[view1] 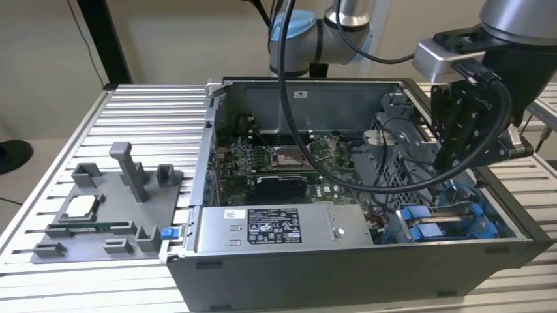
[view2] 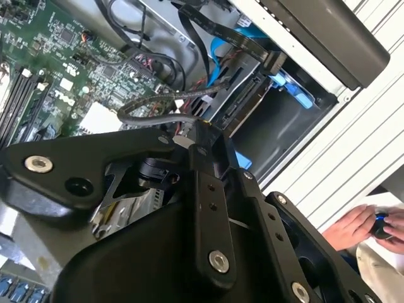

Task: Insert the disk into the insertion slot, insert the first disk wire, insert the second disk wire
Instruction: 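Insert the first disk wire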

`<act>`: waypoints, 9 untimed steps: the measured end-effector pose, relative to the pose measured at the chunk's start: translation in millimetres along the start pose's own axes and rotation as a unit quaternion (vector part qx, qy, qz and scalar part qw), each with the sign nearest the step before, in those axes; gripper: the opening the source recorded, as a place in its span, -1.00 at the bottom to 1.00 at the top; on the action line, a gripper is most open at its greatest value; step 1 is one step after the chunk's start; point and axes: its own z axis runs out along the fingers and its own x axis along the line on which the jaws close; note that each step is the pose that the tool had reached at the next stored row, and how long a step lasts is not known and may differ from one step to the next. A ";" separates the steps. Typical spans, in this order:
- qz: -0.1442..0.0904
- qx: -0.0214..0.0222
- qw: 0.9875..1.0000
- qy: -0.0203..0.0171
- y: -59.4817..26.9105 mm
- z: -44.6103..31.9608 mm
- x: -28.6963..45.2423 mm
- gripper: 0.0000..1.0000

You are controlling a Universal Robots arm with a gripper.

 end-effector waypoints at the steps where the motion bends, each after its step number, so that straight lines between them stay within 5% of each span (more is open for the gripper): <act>1: 0.000 0.000 1.000 0.000 0.0 0.1 0.0 1.00; 6: 0.000 0.001 1.000 -0.001 0.0 0.5 0.0 1.00; 7: 0.000 0.001 1.000 -0.001 0.0 0.5 0.0 -1.00; 9: 0.000 0.002 1.000 -0.001 0.0 0.5 0.0 -1.00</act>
